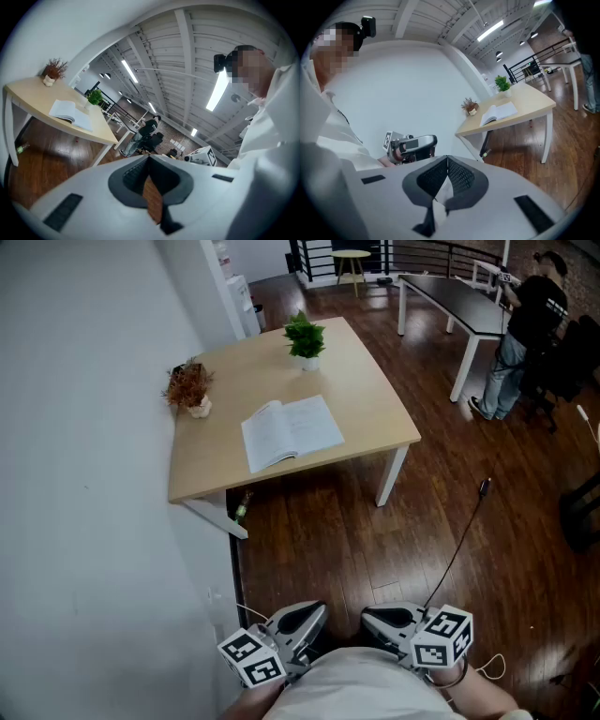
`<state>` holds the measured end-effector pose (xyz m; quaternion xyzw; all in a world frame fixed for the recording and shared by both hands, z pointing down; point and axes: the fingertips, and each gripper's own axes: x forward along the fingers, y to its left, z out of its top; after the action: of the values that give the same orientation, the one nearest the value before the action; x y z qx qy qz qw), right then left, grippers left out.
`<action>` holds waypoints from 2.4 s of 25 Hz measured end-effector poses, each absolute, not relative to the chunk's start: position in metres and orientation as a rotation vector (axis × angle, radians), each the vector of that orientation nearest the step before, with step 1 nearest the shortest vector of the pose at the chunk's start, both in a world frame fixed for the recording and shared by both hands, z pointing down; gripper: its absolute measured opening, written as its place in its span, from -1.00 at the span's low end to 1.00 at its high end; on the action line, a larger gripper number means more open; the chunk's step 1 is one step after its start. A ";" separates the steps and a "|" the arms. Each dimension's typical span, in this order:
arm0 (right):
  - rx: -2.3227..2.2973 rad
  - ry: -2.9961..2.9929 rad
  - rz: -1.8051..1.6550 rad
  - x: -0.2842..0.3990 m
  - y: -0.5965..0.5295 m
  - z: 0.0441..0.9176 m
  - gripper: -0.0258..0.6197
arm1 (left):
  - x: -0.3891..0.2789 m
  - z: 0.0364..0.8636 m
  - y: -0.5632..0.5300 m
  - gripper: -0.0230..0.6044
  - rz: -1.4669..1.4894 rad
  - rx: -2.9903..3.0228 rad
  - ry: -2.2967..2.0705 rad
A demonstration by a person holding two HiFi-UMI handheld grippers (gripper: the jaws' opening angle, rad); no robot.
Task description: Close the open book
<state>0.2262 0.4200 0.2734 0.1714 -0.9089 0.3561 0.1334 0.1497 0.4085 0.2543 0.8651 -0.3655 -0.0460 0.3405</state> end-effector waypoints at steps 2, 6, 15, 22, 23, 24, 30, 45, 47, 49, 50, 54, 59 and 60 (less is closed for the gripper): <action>0.505 -2.633 1.023 0.219 0.419 0.274 -0.92 | 0.139 0.253 0.407 -0.94 -0.130 2.247 -0.972; 0.545 -2.633 0.998 0.201 0.414 0.277 -0.92 | 0.111 0.251 0.402 -0.94 -0.142 2.244 -1.025; 0.784 -2.618 0.908 0.187 0.395 0.277 -0.92 | 0.041 0.251 0.404 -0.93 -0.154 2.228 -1.165; 0.996 -2.607 0.770 0.188 0.375 0.268 -0.91 | 0.012 0.254 0.405 -0.93 -0.173 2.237 -1.154; 1.005 -2.605 0.755 0.187 0.372 0.267 -0.91 | 0.011 0.254 0.405 -0.93 -0.177 2.237 -1.146; 1.010 -2.604 0.741 0.185 0.370 0.266 -0.91 | 0.010 0.255 0.404 -0.93 -0.179 2.238 -1.140; 1.018 -2.602 0.725 0.176 0.349 0.268 -0.91 | 0.005 0.262 0.392 -0.93 -0.158 2.226 -1.128; 0.784 -2.617 0.598 0.165 0.218 0.291 -0.91 | 0.016 0.274 0.278 -0.93 -0.123 2.143 -1.224; 0.740 -2.604 0.542 0.167 0.196 0.293 -0.91 | 0.022 0.273 0.254 -0.93 -0.124 2.131 -1.236; 0.692 -2.602 0.488 0.167 0.175 0.291 -0.91 | 0.028 0.270 0.232 -0.93 -0.126 2.128 -1.253; 0.667 -2.604 0.463 0.166 0.166 0.290 -0.91 | 0.030 0.268 0.222 -0.93 -0.130 2.126 -1.265; 0.591 -2.603 0.389 0.162 0.134 0.291 -0.91 | 0.029 0.266 0.190 -0.93 -0.154 2.098 -1.318; 0.527 -2.593 0.372 0.142 0.113 0.293 -0.91 | 0.018 0.267 0.164 -0.93 -0.150 2.074 -1.321; 0.515 -2.589 0.372 0.136 0.110 0.294 -0.91 | 0.013 0.268 0.159 -0.93 -0.149 2.071 -1.317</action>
<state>0.1359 0.1097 0.2943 0.1877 -0.9439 0.1355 0.2355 0.0129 0.1594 0.2677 0.7937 -0.5048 -0.0572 0.3347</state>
